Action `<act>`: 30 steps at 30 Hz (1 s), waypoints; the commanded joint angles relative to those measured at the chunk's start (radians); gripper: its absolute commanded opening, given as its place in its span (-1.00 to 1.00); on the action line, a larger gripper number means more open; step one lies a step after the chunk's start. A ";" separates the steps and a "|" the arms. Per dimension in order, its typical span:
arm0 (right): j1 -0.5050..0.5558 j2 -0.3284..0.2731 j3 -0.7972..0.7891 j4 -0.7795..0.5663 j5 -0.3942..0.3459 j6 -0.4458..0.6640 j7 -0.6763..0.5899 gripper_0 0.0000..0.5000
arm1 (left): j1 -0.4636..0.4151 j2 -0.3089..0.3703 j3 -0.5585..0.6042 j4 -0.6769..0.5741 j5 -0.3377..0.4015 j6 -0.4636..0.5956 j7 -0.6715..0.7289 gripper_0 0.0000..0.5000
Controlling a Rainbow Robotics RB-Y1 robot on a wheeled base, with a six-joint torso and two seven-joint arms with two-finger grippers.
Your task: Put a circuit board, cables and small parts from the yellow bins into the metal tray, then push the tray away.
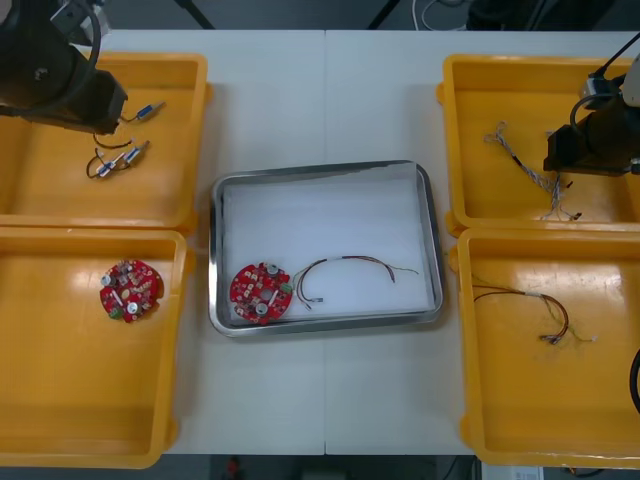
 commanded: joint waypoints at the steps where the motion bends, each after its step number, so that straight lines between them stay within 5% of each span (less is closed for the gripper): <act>1: -0.045 -0.007 0.000 0.021 -0.005 -0.038 -0.053 1.00 | 0.013 0.001 -0.040 -0.099 0.007 0.037 0.200 -1.00; 20: -0.001 -0.005 0.048 0.053 -0.062 -0.073 -0.059 1.00 | 0.011 -0.145 -0.330 -0.265 -0.055 -0.009 0.560 -1.00; 21: -0.001 -0.007 0.048 0.053 -0.062 -0.073 -0.059 0.76 | 0.011 -0.150 -0.343 -0.265 -0.059 -0.015 0.565 -1.00; 23: 0.005 -0.007 0.048 0.053 -0.057 -0.072 -0.059 -0.64 | 0.011 -0.168 -0.393 -0.262 -0.093 -0.035 0.568 -1.00; 25: 0.007 -0.007 0.048 0.053 -0.054 -0.073 -0.054 -0.98 | 0.013 -0.179 -0.425 -0.253 -0.111 -0.047 0.572 -1.00; 30: 0.009 -0.013 0.048 0.052 -0.042 -0.070 -0.051 -1.00 | 0.013 -0.199 -0.478 -0.205 -0.121 -0.107 0.580 -1.00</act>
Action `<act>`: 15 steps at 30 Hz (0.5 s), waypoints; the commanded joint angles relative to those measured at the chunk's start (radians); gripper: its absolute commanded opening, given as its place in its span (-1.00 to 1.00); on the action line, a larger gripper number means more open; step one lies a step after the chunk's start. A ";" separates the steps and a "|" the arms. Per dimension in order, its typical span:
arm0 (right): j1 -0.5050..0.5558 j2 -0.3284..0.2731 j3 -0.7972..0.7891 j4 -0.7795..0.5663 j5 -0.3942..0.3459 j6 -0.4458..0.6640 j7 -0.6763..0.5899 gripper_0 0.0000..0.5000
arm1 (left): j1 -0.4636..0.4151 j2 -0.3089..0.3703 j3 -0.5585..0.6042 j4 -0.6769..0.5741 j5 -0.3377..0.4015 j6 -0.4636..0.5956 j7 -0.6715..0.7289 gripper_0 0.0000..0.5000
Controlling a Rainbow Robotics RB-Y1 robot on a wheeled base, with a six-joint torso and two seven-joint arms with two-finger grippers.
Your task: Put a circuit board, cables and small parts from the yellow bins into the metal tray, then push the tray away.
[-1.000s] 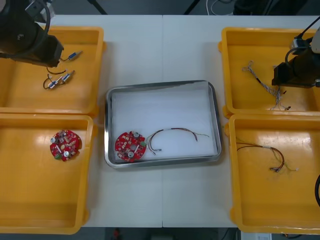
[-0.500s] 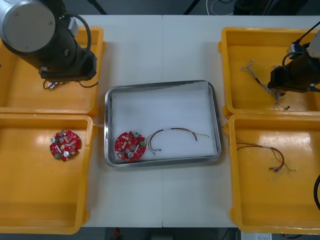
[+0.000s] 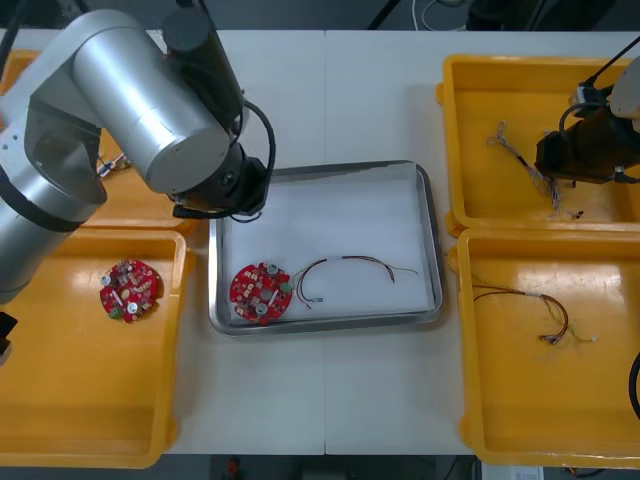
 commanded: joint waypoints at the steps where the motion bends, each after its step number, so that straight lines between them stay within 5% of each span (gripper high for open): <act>1: 0.009 -0.018 0.018 -0.016 0.014 0.001 -0.018 -1.00 | 0.002 -0.036 -0.054 0.037 -0.021 -0.066 0.040 -1.00; 15: 0.009 -0.044 -0.015 -0.283 0.033 0.301 -0.023 -1.00 | 0.003 -0.067 -0.186 0.215 -0.084 -0.249 0.040 -1.00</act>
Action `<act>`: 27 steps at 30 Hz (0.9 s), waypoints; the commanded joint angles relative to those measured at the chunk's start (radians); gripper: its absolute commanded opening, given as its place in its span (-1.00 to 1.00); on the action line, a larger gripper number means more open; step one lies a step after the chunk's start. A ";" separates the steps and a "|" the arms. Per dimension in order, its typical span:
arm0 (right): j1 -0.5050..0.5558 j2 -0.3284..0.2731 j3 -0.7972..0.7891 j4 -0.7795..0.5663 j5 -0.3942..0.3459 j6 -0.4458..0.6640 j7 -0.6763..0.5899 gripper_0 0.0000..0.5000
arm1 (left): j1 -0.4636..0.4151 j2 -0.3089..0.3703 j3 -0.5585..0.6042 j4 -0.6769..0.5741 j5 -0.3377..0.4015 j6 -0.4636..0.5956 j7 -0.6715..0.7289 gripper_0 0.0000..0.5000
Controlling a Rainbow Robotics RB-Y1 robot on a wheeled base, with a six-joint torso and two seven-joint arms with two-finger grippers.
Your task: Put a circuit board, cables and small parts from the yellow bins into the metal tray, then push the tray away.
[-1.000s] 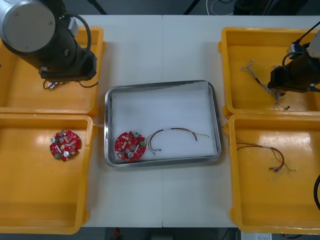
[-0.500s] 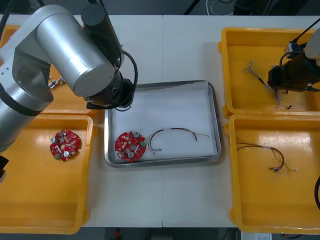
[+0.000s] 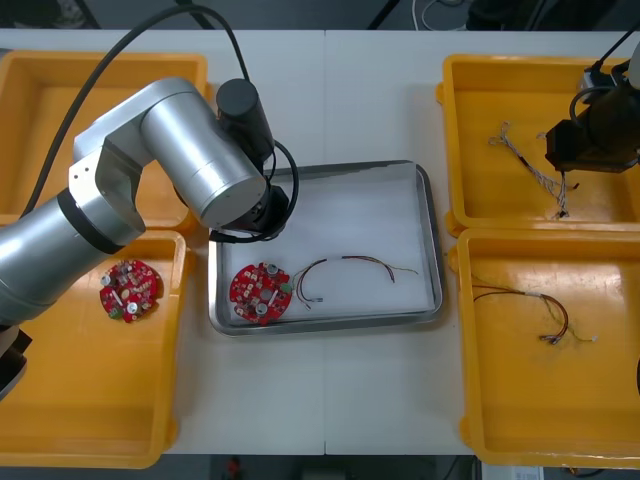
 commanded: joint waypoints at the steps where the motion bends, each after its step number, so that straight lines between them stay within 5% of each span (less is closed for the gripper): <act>1: 0.003 -0.039 -0.015 -0.112 0.009 0.079 -0.023 -1.00 | 0.002 -0.031 -0.040 0.032 -0.027 -0.044 0.039 -1.00; 9: 0.009 -0.050 -0.020 -0.277 0.004 0.267 -0.016 -1.00 | 0.003 -0.045 -0.046 0.041 -0.039 -0.047 0.039 -0.99; 11: 0.017 -0.050 -0.020 -0.316 0.004 0.301 -0.016 -1.00 | 0.003 -0.047 -0.046 0.040 -0.038 -0.047 0.039 -0.83; 13: 0.022 -0.052 -0.020 -0.363 0.001 0.348 -0.012 -1.00 | 0.003 -0.050 -0.046 0.040 -0.038 -0.046 0.041 0.42; 15: 0.022 -0.052 -0.020 -0.392 -0.003 0.384 -0.007 -1.00 | 0.003 -0.051 -0.046 0.037 -0.041 -0.046 0.041 1.00; 27: 0.022 -0.052 0.080 -0.540 -0.034 0.389 0.013 -1.00 | 0.002 -0.050 -0.014 -0.028 -0.039 0.028 0.047 1.00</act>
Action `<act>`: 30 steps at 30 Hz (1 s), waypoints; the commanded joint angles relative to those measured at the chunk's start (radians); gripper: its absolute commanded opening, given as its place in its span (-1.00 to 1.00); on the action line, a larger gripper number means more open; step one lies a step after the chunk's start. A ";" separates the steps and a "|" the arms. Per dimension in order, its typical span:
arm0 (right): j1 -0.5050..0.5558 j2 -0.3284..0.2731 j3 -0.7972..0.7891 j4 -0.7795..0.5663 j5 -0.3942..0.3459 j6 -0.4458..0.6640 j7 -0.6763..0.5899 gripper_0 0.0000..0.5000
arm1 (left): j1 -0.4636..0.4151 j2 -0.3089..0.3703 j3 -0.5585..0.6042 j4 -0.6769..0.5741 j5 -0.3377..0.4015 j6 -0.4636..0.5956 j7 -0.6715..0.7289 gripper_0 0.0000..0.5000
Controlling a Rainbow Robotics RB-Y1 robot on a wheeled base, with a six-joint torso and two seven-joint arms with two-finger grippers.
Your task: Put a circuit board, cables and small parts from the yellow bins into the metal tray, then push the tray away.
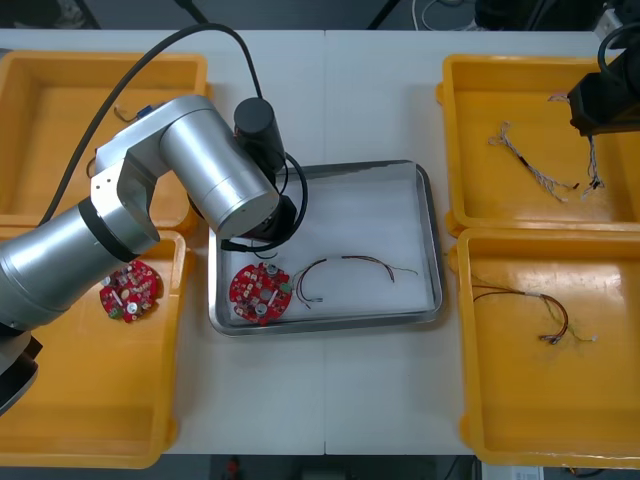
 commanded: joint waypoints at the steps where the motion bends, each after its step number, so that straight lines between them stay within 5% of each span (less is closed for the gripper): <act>1: 0.004 -0.044 0.067 -0.062 -0.021 0.005 0.012 -1.00 | 0.001 -0.017 0.034 -0.076 -0.003 0.069 0.047 1.00; 9: 0.004 -0.044 0.103 -0.078 -0.044 0.005 0.023 -1.00 | 0.001 0.000 0.169 -0.159 0.060 0.204 0.037 1.00; 17: 0.004 -0.044 0.119 -0.138 -0.162 0.005 0.038 -1.00 | 0.000 0.037 0.371 -0.212 0.118 0.370 -0.061 1.00; 30: 0.004 -0.044 0.289 -0.337 -0.329 0.005 0.055 -1.00 | -0.002 0.112 0.591 -0.145 0.140 0.391 -0.374 1.00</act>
